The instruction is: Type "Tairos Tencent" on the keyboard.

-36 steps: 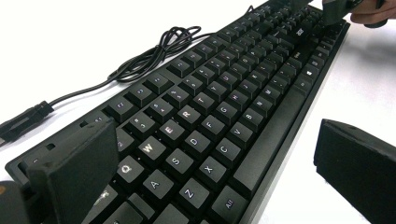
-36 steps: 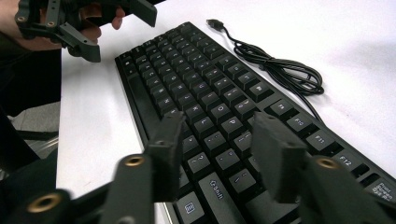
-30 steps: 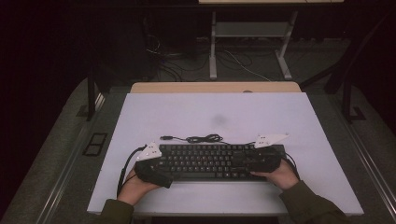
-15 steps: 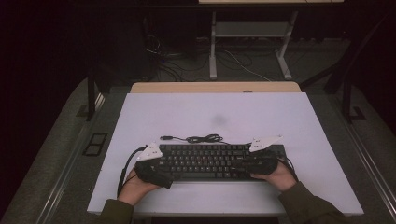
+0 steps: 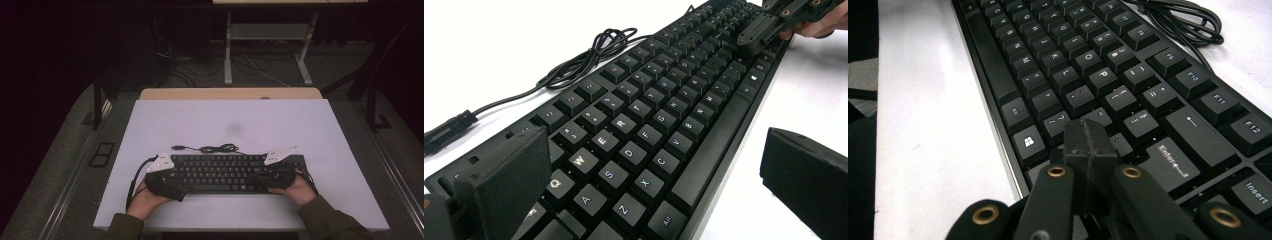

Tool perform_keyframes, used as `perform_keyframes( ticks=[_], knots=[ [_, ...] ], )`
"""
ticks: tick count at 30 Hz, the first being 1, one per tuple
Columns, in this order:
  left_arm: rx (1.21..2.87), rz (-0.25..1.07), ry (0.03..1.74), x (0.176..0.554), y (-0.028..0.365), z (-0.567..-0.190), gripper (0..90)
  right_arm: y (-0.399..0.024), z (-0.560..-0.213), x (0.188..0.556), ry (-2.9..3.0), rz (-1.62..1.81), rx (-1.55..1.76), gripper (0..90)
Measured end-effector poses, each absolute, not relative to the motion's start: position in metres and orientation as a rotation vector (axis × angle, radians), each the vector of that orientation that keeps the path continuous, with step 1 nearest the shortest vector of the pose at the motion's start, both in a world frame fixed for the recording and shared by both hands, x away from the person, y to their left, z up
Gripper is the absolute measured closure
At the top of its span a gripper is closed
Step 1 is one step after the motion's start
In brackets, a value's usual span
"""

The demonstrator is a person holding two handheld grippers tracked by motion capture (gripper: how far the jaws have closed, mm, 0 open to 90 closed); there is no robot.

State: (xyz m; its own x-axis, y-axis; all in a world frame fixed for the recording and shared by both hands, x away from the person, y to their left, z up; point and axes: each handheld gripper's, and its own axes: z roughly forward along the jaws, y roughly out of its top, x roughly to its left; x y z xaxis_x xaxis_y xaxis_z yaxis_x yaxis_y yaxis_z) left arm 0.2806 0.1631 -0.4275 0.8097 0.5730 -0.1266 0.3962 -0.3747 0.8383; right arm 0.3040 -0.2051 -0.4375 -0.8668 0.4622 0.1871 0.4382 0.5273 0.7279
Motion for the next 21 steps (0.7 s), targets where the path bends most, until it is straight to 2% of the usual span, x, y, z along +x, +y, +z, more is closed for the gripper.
perform_keyframes(
  ticks=[21],
  knots=[
    [2.005,0.248,0.707,0.2856,0.1537,-0.4249,0.0,-0.2047,-0.4396,0.3039,2.729,1.259,0.796,89.3]
  ],
)
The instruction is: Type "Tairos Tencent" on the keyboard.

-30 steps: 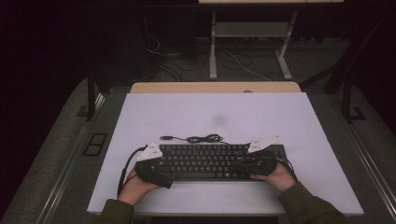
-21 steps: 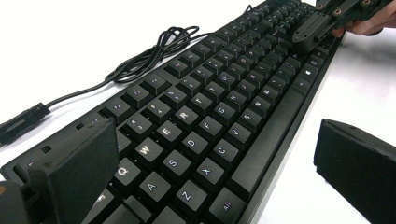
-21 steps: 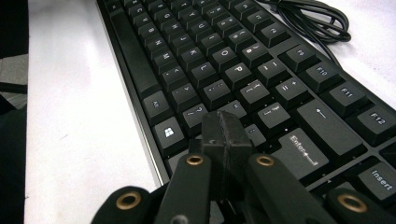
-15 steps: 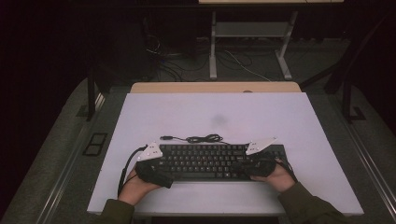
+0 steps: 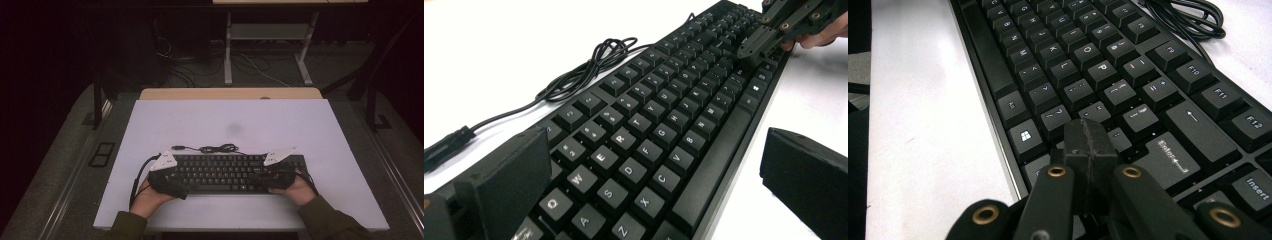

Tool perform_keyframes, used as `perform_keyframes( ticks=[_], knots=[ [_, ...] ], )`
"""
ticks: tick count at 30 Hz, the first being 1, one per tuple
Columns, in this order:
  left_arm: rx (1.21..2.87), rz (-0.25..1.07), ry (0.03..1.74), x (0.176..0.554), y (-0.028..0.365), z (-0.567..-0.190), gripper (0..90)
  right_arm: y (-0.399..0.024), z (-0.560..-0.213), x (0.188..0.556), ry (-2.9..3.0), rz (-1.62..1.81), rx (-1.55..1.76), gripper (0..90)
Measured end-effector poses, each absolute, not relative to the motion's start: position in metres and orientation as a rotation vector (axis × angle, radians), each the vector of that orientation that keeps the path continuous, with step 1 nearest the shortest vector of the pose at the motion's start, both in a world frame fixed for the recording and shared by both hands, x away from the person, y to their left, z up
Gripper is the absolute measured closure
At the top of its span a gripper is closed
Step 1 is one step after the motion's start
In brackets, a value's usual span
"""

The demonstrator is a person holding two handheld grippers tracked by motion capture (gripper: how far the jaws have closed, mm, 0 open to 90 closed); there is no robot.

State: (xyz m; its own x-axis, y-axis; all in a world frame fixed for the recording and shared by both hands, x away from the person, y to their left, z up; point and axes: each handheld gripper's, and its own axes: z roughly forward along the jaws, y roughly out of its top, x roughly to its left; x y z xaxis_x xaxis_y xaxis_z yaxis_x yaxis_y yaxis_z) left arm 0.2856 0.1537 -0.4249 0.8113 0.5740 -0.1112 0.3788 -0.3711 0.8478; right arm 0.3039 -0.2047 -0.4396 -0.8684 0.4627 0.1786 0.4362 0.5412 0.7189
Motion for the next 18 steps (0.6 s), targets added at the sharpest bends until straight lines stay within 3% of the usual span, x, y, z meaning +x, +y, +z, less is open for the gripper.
perform_keyframes(
  ticks=[7,18],
  knots=[
    [2.004,0.242,0.711,0.29,0.149,-0.425,0.1,-0.205,-0.44,0.304,2.729,1.259,0.797,89.3],
    [2.013,0.243,0.691,0.304,0.137,-0.418,7.4,-0.205,-0.44,0.304,2.732,1.258,0.797,89.3]
  ],
)
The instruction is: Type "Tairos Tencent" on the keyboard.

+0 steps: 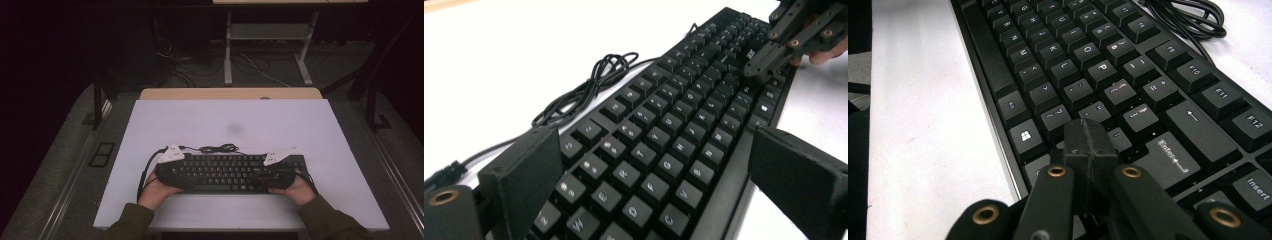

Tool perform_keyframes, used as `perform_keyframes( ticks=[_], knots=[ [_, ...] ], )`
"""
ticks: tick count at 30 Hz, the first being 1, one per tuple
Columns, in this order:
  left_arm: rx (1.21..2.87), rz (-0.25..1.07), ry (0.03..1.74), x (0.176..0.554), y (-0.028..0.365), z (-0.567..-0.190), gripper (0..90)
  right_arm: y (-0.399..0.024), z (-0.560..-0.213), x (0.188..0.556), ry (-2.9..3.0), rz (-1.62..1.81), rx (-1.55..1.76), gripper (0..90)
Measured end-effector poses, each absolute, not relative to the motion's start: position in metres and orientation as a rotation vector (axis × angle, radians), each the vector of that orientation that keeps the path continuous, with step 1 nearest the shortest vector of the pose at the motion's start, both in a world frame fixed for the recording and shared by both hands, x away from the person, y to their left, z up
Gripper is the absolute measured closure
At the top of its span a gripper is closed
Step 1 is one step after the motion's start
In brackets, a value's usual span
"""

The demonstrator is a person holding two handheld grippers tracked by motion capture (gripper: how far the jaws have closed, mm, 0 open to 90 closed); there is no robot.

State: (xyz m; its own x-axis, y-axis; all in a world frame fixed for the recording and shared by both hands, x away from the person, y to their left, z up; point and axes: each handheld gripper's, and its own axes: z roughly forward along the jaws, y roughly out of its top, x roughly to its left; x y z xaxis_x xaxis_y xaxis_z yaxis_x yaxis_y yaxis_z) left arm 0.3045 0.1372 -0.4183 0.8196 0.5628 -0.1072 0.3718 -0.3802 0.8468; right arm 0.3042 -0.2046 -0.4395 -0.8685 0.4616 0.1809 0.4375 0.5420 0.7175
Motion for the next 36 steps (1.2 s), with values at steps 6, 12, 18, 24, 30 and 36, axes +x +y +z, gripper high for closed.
perform_keyframes(
  ticks=[6,12,18,24,30,36],
  knots=[
    [2.015,0.242,0.681,0.313,0.129,-0.414,14.0,-0.205,-0.44,0.304,2.731,1.259,0.797,89.4],
    [2.026,0.226,0.681,0.319,0.121,-0.412,20.4,-0.205,-0.44,0.304,2.732,1.259,0.796,89.3],
    [2.045,0.2,0.686,0.324,0.114,-0.414,36.9,-0.205,-0.44,0.304,2.732,1.258,0.798,89.4],
    [2.085,0.157,0.697,0.327,0.108,-0.422,58.3,-0.205,-0.44,0.304,2.733,1.258,0.799,89.4],
    [2.121,0.149,0.693,0.328,0.104,-0.426,77.5,-0.205,-0.44,0.304,2.733,1.258,0.8,89.4],
    [2.143,0.146,0.692,0.328,0.105,-0.425,88.9,-0.205,-0.44,0.304,2.733,1.259,0.798,89.4]
  ],
)
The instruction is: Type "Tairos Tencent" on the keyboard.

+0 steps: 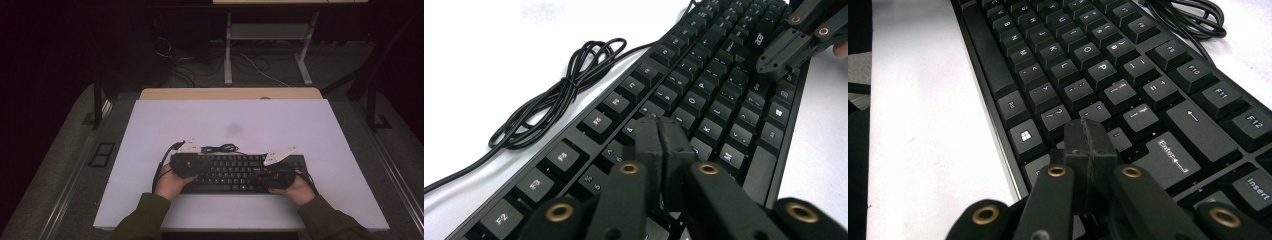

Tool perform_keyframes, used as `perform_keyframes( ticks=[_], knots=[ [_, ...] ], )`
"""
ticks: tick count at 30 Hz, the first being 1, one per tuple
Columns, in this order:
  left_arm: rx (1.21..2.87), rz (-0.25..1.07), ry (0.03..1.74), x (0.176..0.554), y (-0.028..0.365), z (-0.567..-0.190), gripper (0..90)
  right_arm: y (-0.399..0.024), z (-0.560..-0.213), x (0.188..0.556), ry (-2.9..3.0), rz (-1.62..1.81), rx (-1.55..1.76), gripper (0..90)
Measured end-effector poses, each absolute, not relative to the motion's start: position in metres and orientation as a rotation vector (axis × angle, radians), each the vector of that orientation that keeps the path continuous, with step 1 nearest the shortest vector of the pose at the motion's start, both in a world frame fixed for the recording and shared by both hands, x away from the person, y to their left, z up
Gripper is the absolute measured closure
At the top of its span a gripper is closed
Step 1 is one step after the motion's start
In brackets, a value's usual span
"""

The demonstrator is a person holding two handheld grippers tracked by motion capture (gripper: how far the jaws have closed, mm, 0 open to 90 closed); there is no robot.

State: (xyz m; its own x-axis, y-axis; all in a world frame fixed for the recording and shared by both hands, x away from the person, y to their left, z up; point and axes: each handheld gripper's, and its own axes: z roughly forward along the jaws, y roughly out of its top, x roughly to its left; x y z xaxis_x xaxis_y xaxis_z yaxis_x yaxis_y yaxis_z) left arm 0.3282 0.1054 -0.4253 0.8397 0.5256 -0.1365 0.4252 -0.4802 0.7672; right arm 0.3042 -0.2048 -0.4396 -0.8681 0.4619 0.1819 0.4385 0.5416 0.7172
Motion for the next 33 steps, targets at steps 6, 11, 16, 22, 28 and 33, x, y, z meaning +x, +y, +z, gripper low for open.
perform_keyframes(
  ticks=[6,11,16,22,28,33],
  knots=[
    [2.167,0.139,0.703,0.3284,0.1063,-0.4277,89.0,-0.2047,-0.4396,0.3041,2.732,1.258,0.799,89.4],
    [2.186,0.135,0.719,0.3295,0.1074,-0.4304,89.0,-0.2046,-0.4395,0.304,2.732,1.258,0.799,89.4],
    [2.183,0.131,0.731,0.3302,0.1086,-0.4322,89.0,-0.2046,-0.4395,0.3039,2.732,1.257,0.799,89.4],
    [2.198,0.13,0.732,0.3308,0.108,-0.4346,89.2,-0.2046,-0.4396,0.3039,2.733,1.259,0.8,89.4],
    [2.192,0.143,0.73,0.3299,0.1086,-0.4319,89.2,-0.2035,-0.4396,0.3034,2.736,1.258,0.793,89.4],
    [2.179,0.143,0.729,0.3295,0.1107,-0.4294,89.1,-0.2036,-0.4396,0.3035,2.738,1.261,0.796,89.4]
  ],
)
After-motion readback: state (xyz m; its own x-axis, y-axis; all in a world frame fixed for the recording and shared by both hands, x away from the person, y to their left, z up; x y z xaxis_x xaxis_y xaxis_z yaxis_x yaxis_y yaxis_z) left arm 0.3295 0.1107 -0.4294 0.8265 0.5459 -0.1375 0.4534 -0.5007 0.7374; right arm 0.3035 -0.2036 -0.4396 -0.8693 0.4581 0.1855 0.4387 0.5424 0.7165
